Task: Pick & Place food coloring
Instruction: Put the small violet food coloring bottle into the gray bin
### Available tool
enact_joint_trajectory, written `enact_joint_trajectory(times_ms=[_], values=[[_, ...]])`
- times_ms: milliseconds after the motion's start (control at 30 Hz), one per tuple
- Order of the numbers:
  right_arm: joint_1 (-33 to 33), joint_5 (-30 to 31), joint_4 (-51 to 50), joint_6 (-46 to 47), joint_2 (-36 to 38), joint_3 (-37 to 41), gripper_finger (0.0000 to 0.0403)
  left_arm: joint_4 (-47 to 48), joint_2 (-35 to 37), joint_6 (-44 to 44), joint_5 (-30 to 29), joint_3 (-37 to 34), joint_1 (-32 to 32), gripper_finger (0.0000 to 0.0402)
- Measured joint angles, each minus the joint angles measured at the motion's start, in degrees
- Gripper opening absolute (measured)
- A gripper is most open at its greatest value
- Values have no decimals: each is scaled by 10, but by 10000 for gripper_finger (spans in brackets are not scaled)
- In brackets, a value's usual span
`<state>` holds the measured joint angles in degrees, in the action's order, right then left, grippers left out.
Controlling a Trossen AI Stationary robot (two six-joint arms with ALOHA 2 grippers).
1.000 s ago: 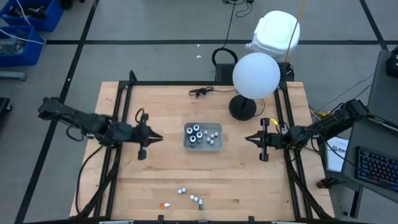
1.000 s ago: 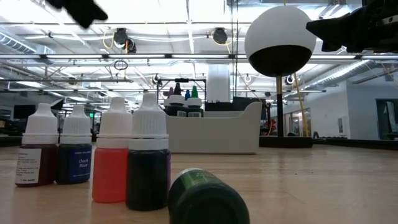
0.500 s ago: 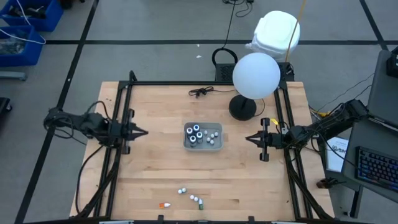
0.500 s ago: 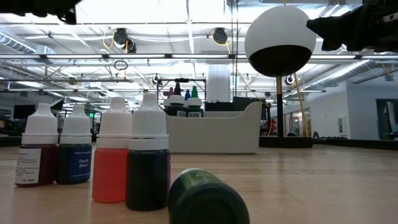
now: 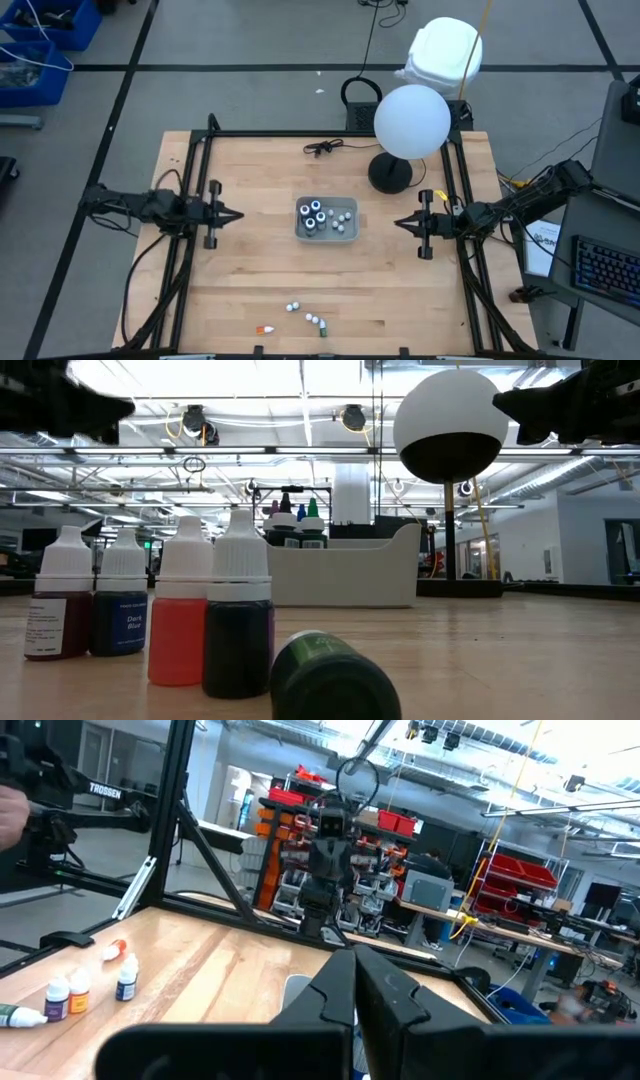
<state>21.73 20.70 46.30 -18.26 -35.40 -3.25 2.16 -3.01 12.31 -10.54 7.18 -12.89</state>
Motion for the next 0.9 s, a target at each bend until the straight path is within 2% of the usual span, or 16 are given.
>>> enact_joint_trajectory(times_ms=[200, 433, 600, 767, 900], values=[[0, 7, 5, 1, 0, 0, 0, -29, 0, 9, 0, -32, 14, 3], [0, 75, 5, 11, 0, 0, 0, -40, 0, 31, 0, -59, 24, 9], [0, 77, -5, 16, 0, 0, 0, -41, 0, 73, -3, -59, 30, 10], [0, 78, -39, 28, 0, 0, 0, -40, 0, 60, -32, -59, 31, 4], [0, 78, -53, 28, 0, 0, 0, -40, 0, 55, -32, -59, 31, 22]])
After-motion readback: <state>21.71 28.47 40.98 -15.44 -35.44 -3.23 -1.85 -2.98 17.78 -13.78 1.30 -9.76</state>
